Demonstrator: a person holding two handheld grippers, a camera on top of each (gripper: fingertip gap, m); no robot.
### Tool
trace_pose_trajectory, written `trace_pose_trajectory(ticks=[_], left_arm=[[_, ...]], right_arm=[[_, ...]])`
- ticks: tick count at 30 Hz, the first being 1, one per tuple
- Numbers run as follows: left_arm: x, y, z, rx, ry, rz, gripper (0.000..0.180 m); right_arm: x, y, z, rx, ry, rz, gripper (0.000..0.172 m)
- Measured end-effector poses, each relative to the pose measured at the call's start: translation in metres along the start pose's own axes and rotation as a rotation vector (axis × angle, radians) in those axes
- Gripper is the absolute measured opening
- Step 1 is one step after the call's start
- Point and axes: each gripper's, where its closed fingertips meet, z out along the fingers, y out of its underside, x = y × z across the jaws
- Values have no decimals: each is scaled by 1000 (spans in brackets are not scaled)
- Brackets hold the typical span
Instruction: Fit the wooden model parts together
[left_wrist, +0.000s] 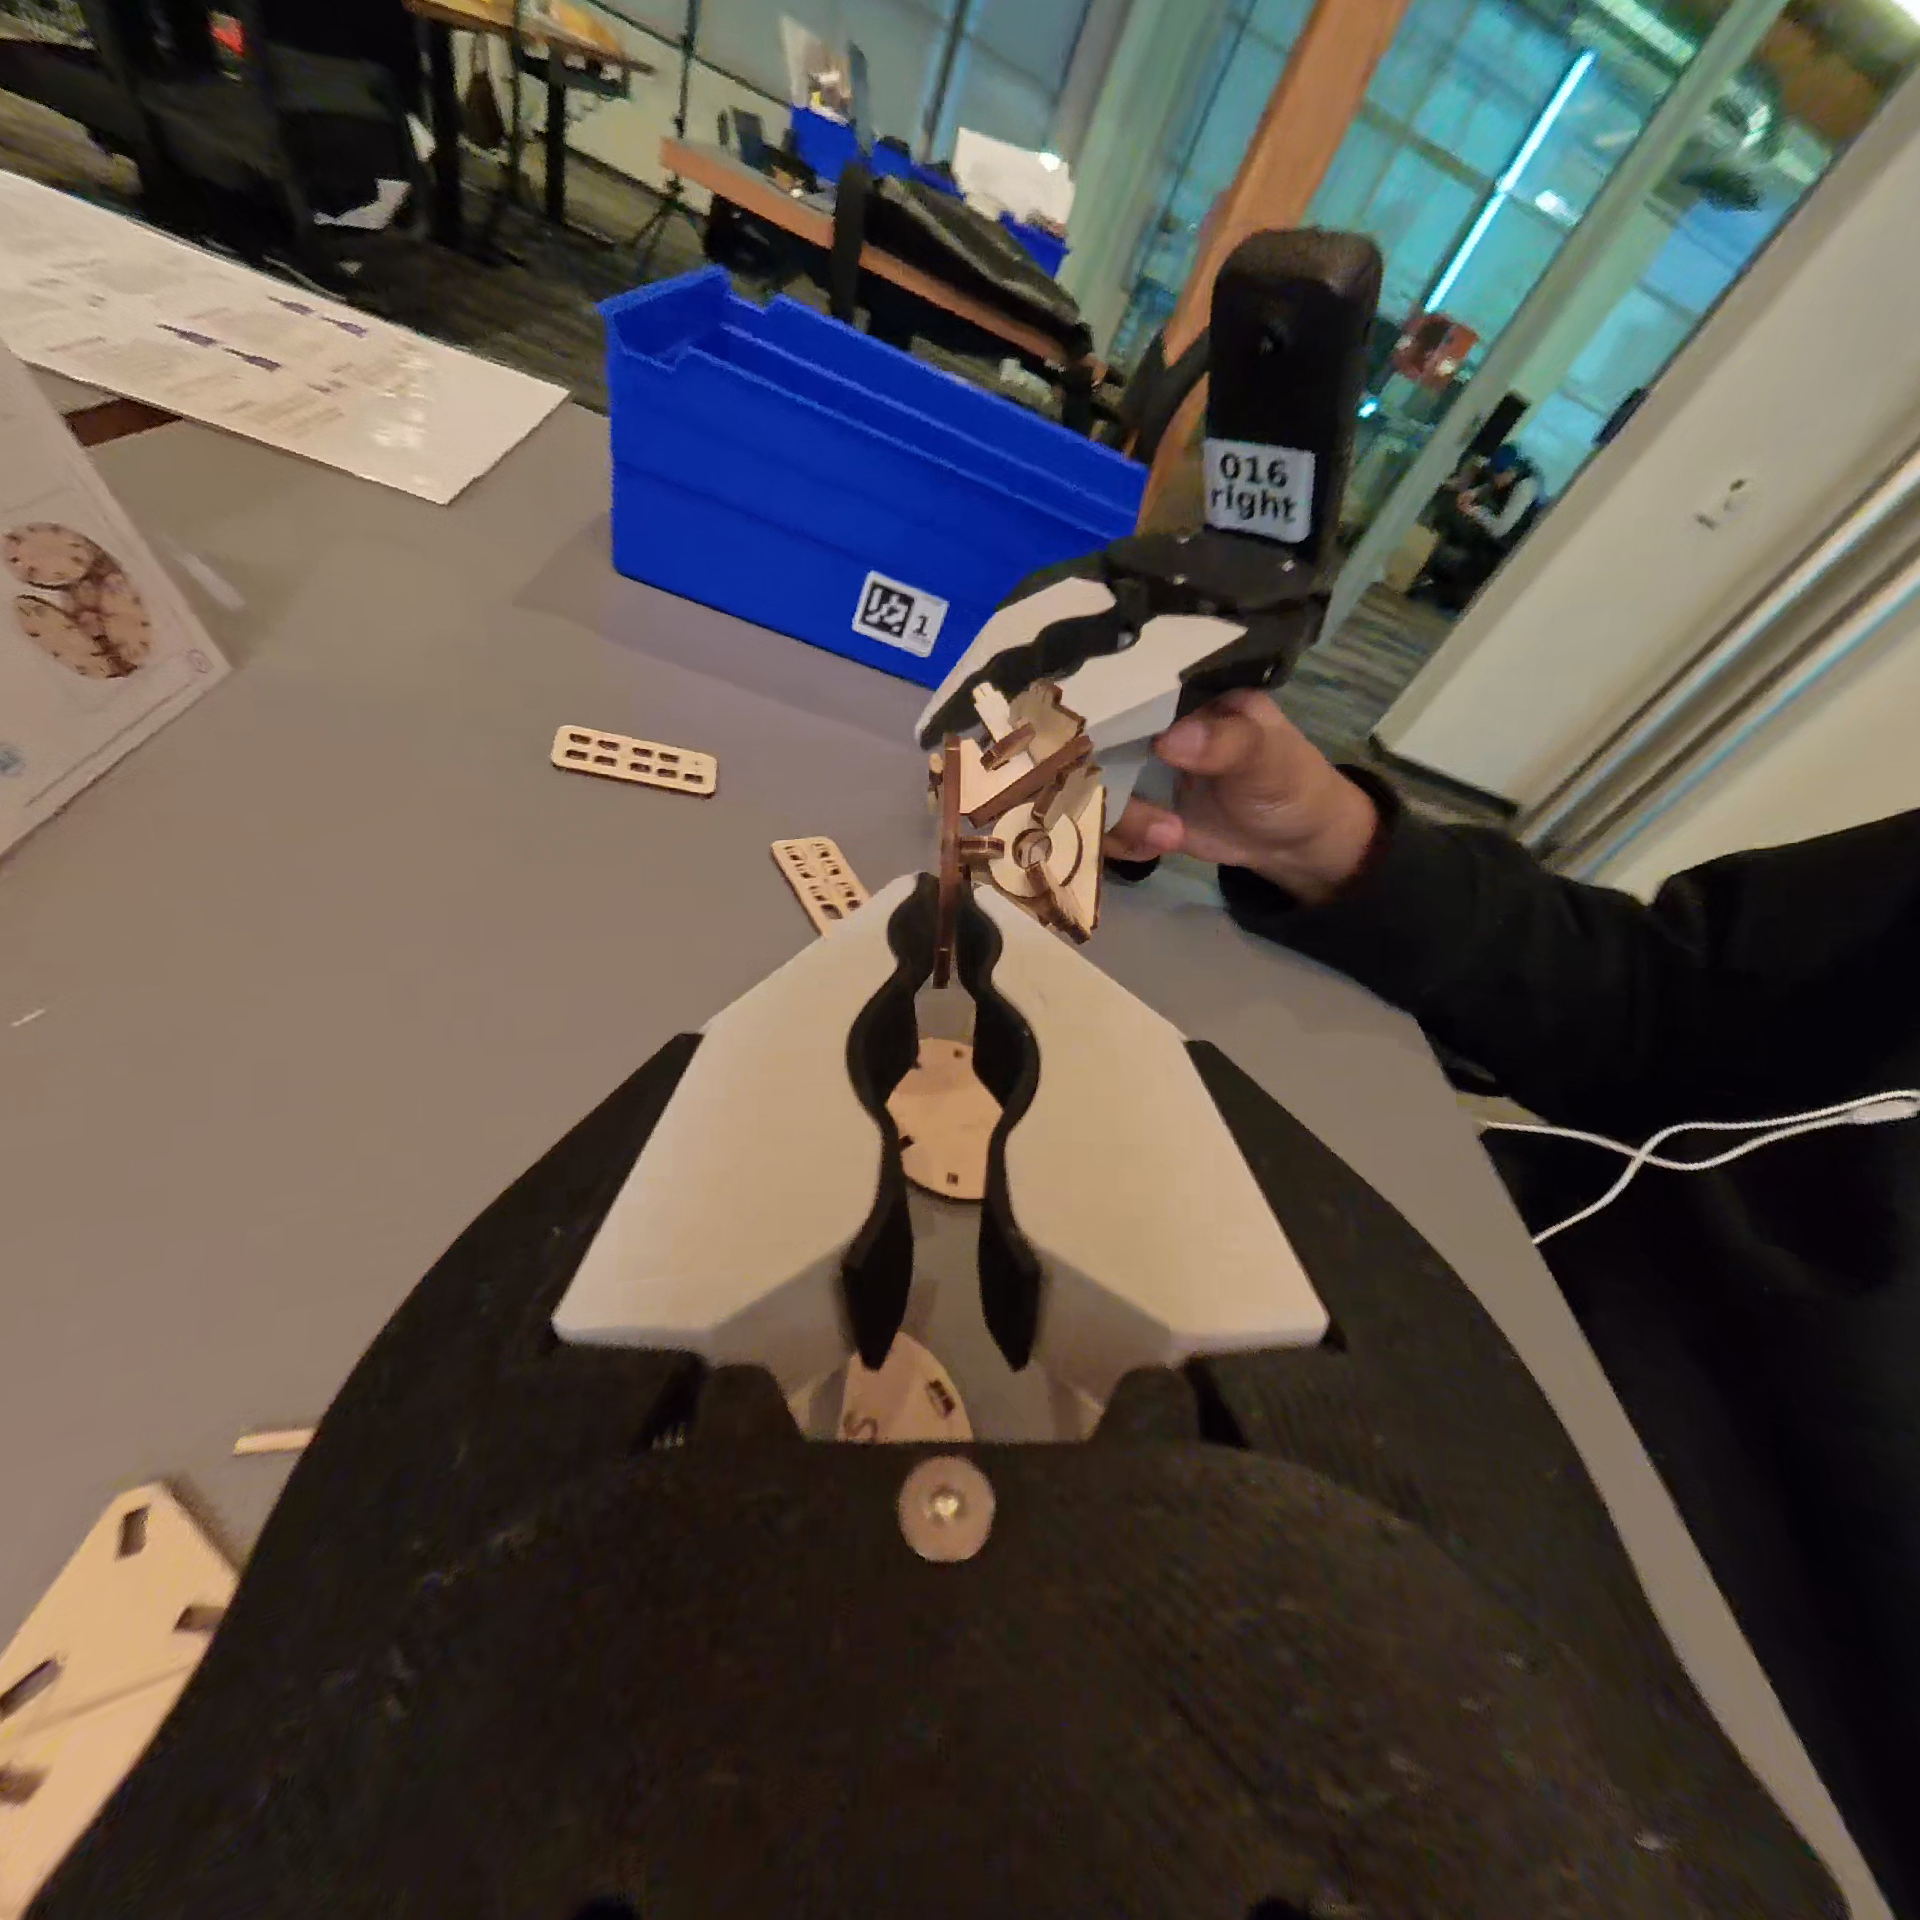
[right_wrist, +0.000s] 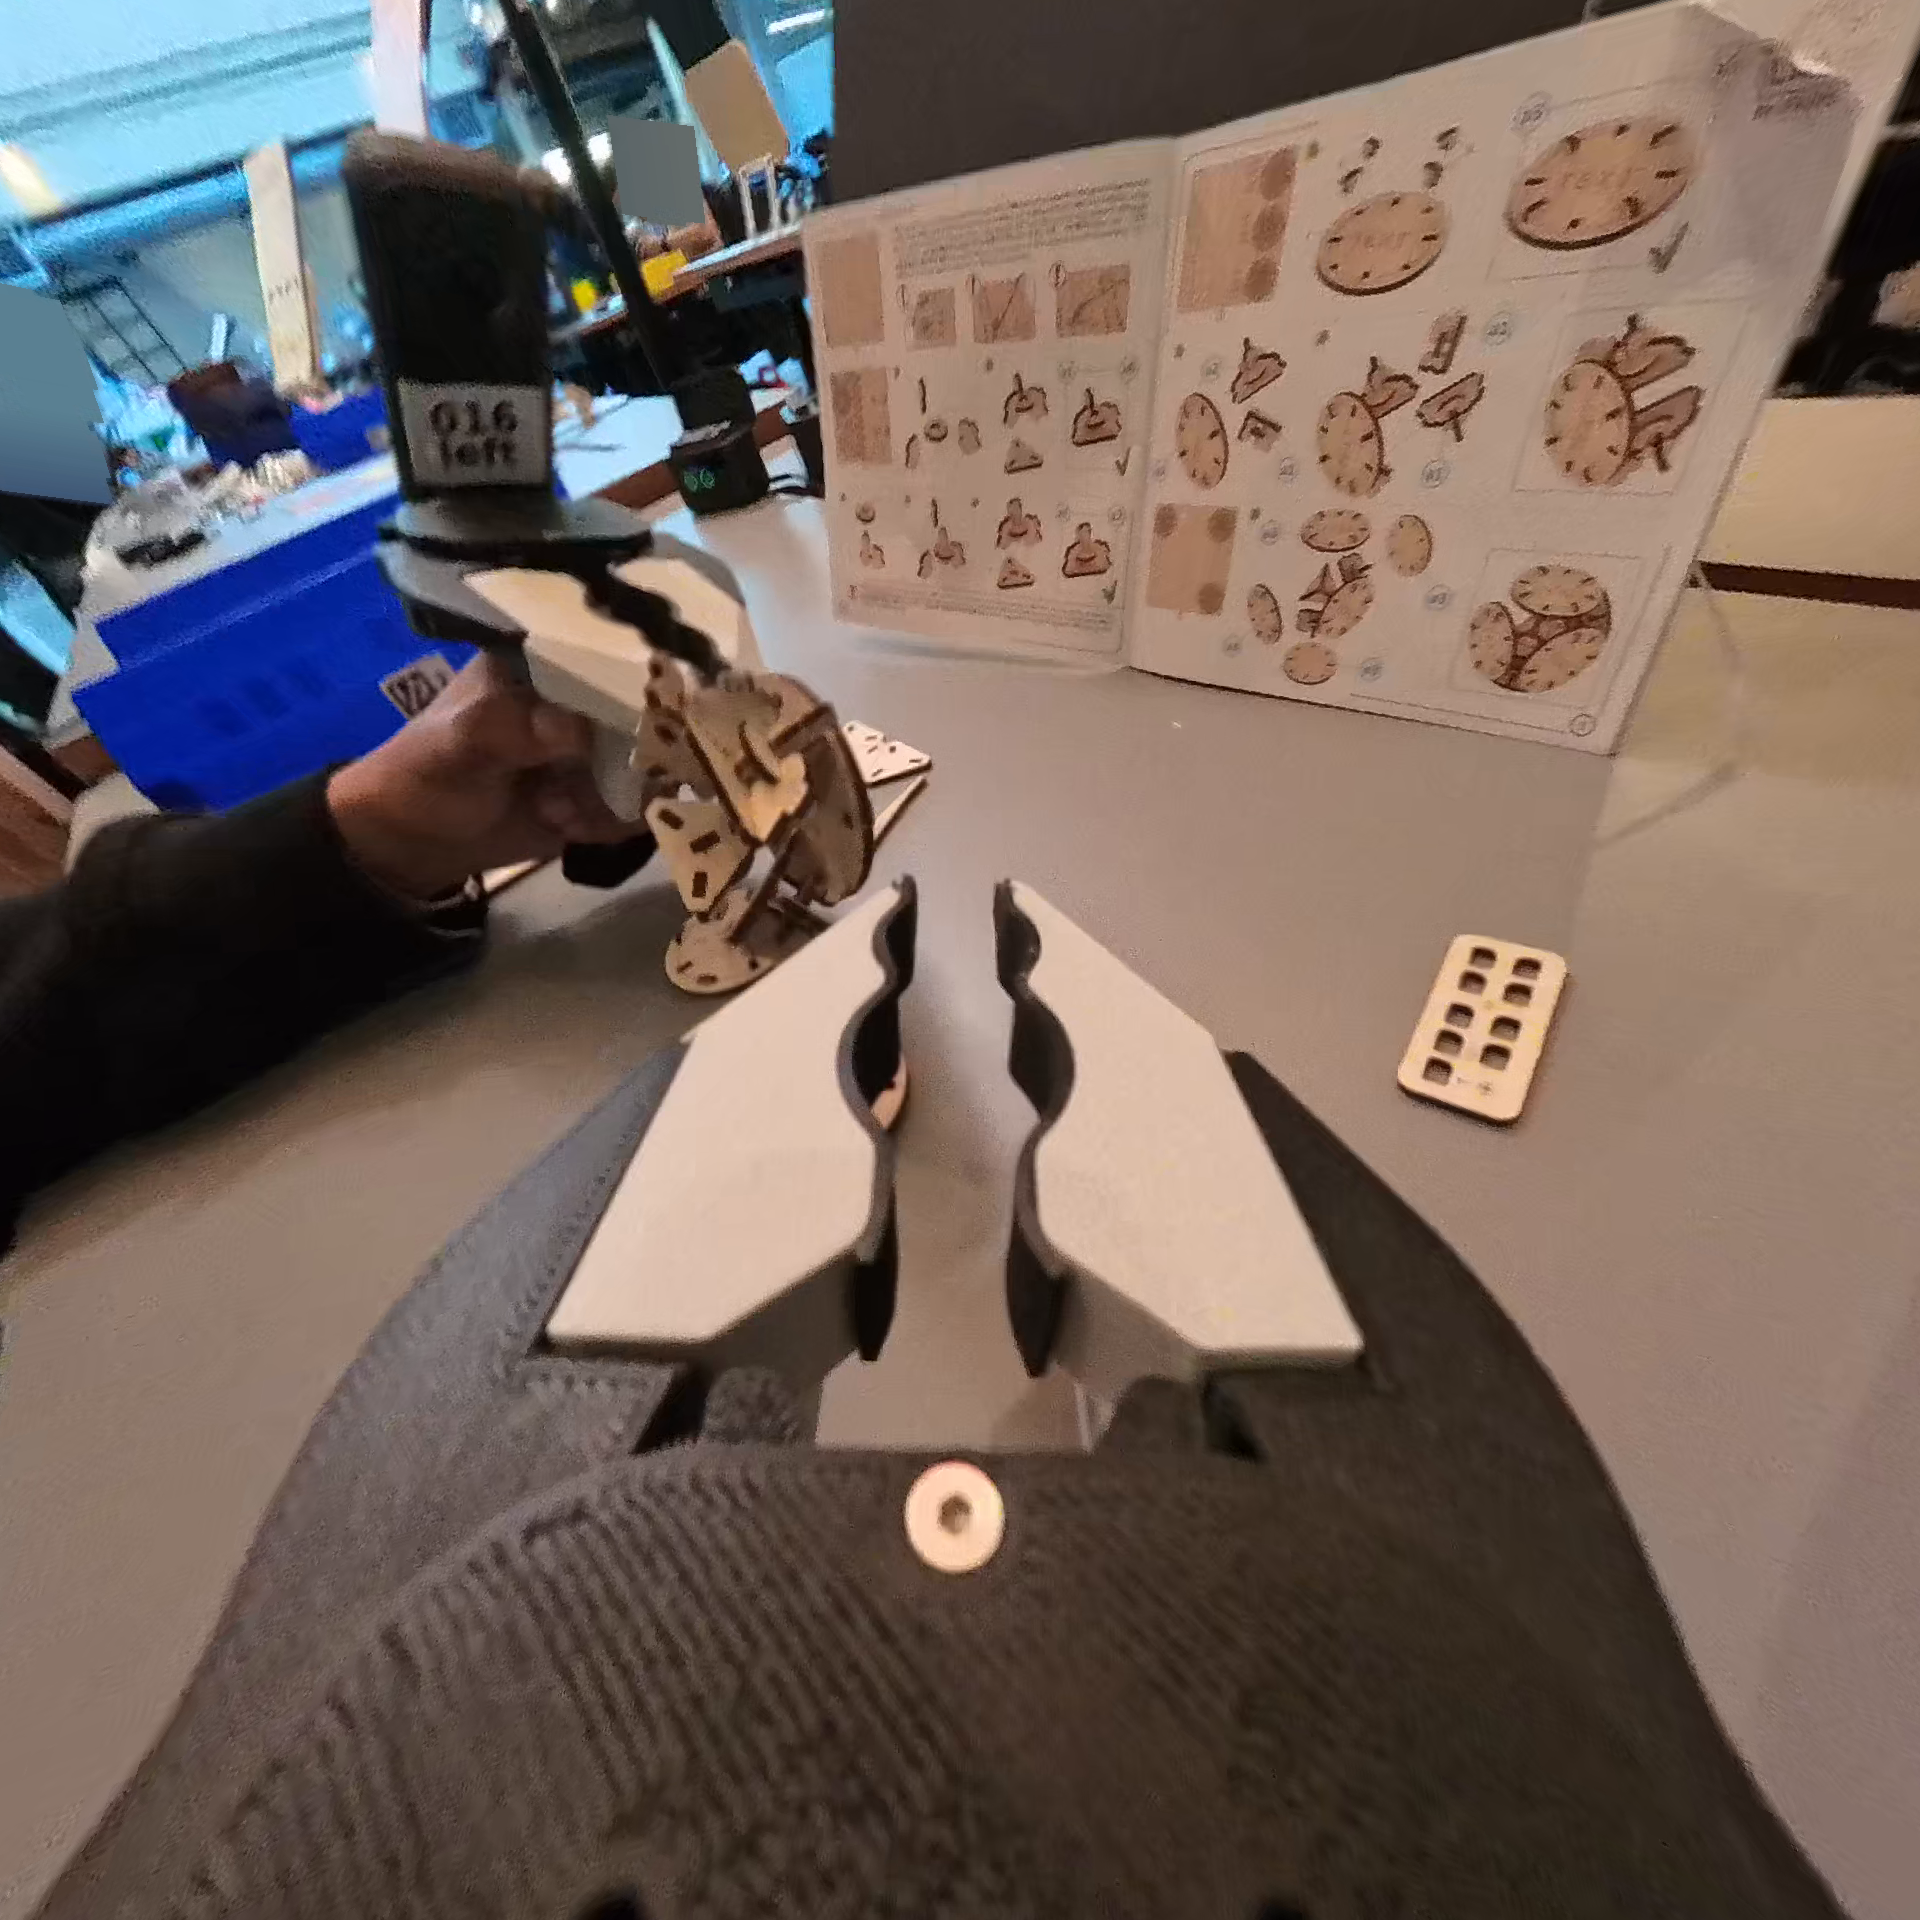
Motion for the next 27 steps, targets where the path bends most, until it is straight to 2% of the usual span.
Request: trace_pose_trajectory(ticks=[6, 10, 16, 22, 27], left_arm=[[11, 11, 7, -24, 97, -31, 0], [12, 9, 8, -21, 102, -25, 0], [3, 13, 11, -45, 75, -41, 0], [-15, 38, 16, -187, -46, -20, 0], [-15, 38, 16, -187, -38, -44, 0]], right_arm=[[-21, 6, 8, -53, -160, -104, 16], [-31, 13, 9, -76, -272, -92, 5], [-26, 18, 11, -110, -243, -97, 1], [-10, 57, 27, -358, -101, -216, 1], [-9, 52, 26, -338, -115, -174, 1]])
